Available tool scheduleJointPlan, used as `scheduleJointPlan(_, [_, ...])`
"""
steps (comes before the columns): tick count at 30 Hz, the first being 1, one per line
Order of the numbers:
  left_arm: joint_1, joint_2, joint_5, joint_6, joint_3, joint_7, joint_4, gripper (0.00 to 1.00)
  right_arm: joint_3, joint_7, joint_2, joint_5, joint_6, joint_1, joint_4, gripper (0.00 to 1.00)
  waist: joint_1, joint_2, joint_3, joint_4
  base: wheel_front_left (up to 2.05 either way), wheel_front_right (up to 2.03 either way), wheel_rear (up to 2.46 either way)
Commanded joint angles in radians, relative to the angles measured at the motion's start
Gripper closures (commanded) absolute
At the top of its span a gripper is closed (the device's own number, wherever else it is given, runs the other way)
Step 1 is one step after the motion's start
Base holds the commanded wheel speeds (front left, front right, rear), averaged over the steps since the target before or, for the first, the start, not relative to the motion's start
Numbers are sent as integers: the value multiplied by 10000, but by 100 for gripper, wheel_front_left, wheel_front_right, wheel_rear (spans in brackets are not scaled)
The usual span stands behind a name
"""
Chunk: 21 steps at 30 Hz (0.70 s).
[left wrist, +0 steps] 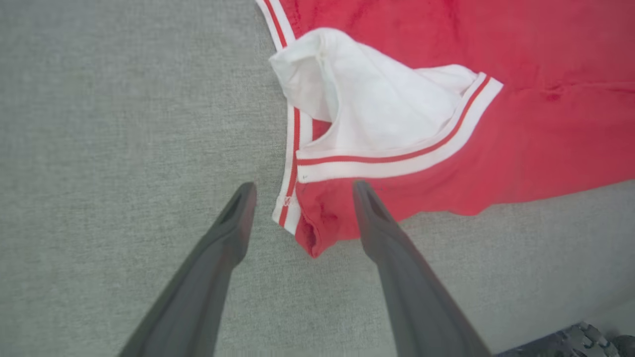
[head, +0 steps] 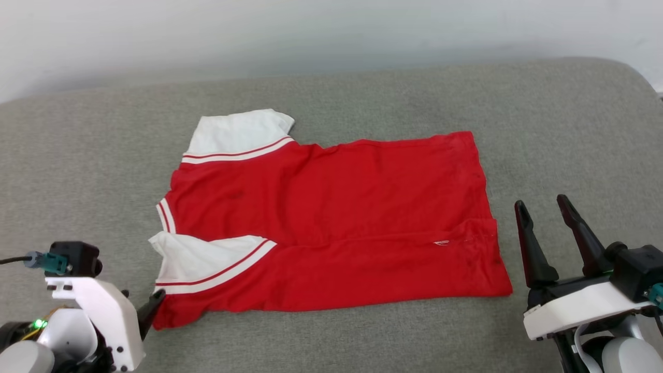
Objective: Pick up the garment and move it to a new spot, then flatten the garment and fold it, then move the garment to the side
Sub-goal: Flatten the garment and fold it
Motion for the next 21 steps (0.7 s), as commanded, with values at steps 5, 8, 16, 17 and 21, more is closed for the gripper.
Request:
scheduleJointPlan(5, [359,171,-374,227,-13,604,-12,0,79,50,319,-149,-6,108,-655,0,0,0,768,-512,0,0,0])
scheduleJointPlan(8, [294,77,-471,222,-27,635,276,0,144,-32,399,-213,-6,-12,-745,0,0,0,1053,-644,0,0,0])
scheduleJointPlan(16, [170,-671,-1147,-321,-532,1257,1026,100,113,-114,500,-260,-6,-182,-679,0,0,0,1284,-755,0,0,0])
scheduleJointPlan(17, [149,-701,-1181,-377,-570,1333,1084,100,91,-86,501,-267,-6,-183,-665,0,0,0,1259,-744,0,0,0])
scheduleJointPlan(21, [17,-619,-1201,-514,-442,1195,1116,100,-19,31,418,-230,-6,-188,-670,0,0,0,1159,-680,0,0,0])
